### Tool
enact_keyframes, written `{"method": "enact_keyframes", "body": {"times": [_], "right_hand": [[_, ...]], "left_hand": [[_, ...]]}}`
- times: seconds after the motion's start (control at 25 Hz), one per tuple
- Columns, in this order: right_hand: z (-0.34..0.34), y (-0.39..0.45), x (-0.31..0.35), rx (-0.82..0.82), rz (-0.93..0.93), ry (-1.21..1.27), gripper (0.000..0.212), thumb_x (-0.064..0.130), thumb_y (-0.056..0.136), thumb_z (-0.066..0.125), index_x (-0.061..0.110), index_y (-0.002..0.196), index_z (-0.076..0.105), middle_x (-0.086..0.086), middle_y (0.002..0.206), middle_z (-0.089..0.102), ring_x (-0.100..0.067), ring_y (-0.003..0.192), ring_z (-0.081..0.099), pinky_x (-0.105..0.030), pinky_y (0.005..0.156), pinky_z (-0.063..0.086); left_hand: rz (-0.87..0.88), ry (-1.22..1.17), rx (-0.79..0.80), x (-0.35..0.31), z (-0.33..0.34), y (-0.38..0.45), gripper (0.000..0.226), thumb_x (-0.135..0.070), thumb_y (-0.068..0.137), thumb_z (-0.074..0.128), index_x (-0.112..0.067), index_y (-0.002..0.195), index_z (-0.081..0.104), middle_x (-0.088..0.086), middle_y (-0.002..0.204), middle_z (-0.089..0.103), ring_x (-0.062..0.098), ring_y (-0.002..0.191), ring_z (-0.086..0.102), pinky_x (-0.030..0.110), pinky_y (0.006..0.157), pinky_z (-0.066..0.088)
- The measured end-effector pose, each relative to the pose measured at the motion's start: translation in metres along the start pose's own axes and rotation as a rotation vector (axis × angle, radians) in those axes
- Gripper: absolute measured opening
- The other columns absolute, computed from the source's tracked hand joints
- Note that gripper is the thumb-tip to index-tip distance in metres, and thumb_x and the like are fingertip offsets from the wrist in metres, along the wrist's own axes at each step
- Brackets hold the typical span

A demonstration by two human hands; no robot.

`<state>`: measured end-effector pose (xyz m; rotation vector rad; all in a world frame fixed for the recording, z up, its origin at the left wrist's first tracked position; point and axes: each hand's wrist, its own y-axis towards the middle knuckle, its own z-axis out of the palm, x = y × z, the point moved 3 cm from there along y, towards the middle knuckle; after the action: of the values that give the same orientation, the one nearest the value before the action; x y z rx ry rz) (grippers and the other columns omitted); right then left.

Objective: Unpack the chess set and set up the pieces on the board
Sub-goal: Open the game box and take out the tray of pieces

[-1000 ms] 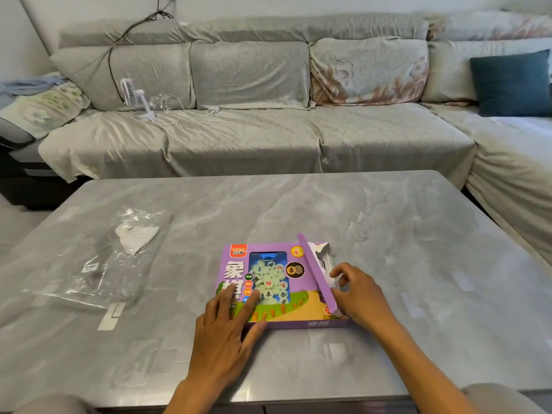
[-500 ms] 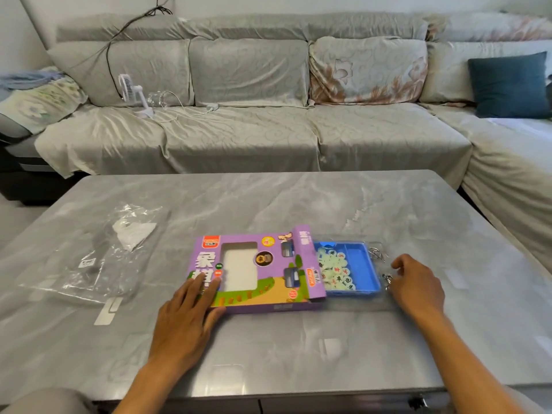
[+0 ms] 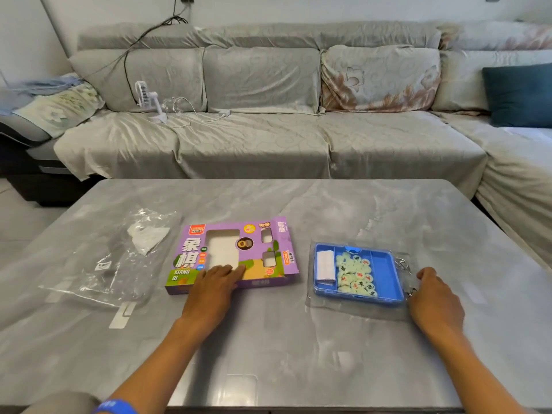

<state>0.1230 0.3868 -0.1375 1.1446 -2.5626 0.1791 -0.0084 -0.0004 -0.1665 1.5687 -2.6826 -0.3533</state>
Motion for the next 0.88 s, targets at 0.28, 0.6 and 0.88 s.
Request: {"method": "enact_keyframes", "body": {"times": [0.28,0.6,0.88], "right_hand": [[0.000,-0.004,0.000,0.019,0.005,-0.043,0.030,0.017,0.088,0.051,0.020,0.116,0.042,-0.012,0.116,0.061,-0.035,0.087,0.057,-0.035,0.067,0.041],[0.028,0.007,0.049,0.095,-0.031,-0.059,0.027,0.025,0.094,0.045,0.030,0.120,0.039,0.002,0.131,0.054,-0.027,0.097,0.058,-0.033,0.072,0.038],[0.046,-0.003,0.087,0.008,-0.080,0.082,0.034,0.007,0.081,0.060,0.025,0.110,0.057,-0.001,0.116,0.064,-0.034,0.089,0.064,-0.037,0.071,0.042]], "left_hand": [[-0.010,-0.039,0.040,0.001,0.010,0.077,0.046,-0.008,0.094,0.048,-0.021,0.138,0.047,0.005,0.130,0.057,0.032,0.122,0.048,0.041,0.099,0.039],[-0.152,0.064,0.065,0.078,0.016,0.182,0.054,-0.009,0.092,0.048,-0.028,0.142,0.042,0.008,0.132,0.052,0.030,0.123,0.046,0.041,0.098,0.041],[-0.244,0.088,0.022,0.152,0.025,0.221,0.049,-0.010,0.093,0.049,-0.025,0.141,0.046,0.011,0.126,0.056,0.033,0.116,0.052,0.043,0.092,0.044]]}}
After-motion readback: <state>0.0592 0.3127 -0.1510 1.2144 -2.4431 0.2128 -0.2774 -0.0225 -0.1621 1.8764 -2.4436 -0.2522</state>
